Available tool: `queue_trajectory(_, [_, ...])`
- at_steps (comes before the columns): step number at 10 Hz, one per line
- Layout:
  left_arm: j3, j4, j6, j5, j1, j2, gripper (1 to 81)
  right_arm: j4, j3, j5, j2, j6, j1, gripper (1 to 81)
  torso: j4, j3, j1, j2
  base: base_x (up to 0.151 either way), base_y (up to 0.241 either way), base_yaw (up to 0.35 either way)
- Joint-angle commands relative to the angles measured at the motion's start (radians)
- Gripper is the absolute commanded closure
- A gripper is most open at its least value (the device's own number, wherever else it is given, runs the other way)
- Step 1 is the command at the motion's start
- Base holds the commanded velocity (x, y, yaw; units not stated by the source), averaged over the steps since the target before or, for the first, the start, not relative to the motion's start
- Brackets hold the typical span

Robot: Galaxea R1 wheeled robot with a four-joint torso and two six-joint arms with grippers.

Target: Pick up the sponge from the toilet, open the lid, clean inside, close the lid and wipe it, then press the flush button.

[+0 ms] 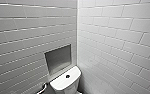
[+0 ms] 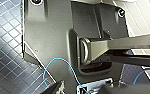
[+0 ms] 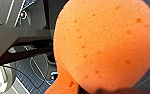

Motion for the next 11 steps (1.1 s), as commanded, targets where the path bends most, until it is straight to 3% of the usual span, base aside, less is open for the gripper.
queue_trajectory(1, [0.001, -0.005, -0.005, 0.042, 0.011, -0.013, 1.0, -0.002, 0.015, -0.061, -0.015, -0.002, 0.015, 81.1, 0.000, 0.000, 0.000, 0.000, 0.000, 0.000, 0.000])
queue_trajectory(2, [0.001, -0.006, -0.011, 0.043, 0.027, -0.011, 1.0, -0.004, 0.013, -0.061, -0.015, -0.002, 0.015, 81.1, 0.000, 0.000, -0.001, 0.000, 0.000, 0.000, 0.000])
queue_trajectory(5, [0.001, -0.034, -0.061, 0.159, 0.034, 0.009, 1.0, 0.005, 0.010, -0.068, -0.014, 0.000, 0.035, 81.1, 0.000, 0.000, -0.001, 0.000, 0.000, 0.000, 0.000])
queue_trajectory(7, [0.006, -0.088, -0.048, 0.243, 0.021, 0.027, 1.0, 0.007, 0.010, -0.073, -0.015, 0.000, 0.033, 81.1, 0.000, 0.000, -0.001, 0.000, 0.000, 0.000, 0.000])
queue_trajectory(8, [0.006, -0.150, 0.012, 0.250, 0.015, 0.038, 1.0, 0.007, 0.016, -0.068, -0.015, 0.000, 0.032, 81.1, 0.000, 0.000, -0.001, 0.000, 0.000, 0.000, 0.000])
queue_trajectory(9, [0.007, -0.273, 0.167, 0.257, 0.007, 0.039, 1.0, 0.005, 0.027, -0.064, -0.017, 0.000, 0.030, 81.1, 0.000, 0.000, -0.001, 0.000, 0.000, 0.000, 0.000])
queue_trajectory(11, [0.024, -0.593, 0.583, 0.252, -0.004, 0.038, 1.0, 0.005, 0.031, -0.062, -0.018, 0.000, 0.029, 81.1, 0.000, 0.000, -0.001, 0.000, 0.000, 0.000, 0.000])
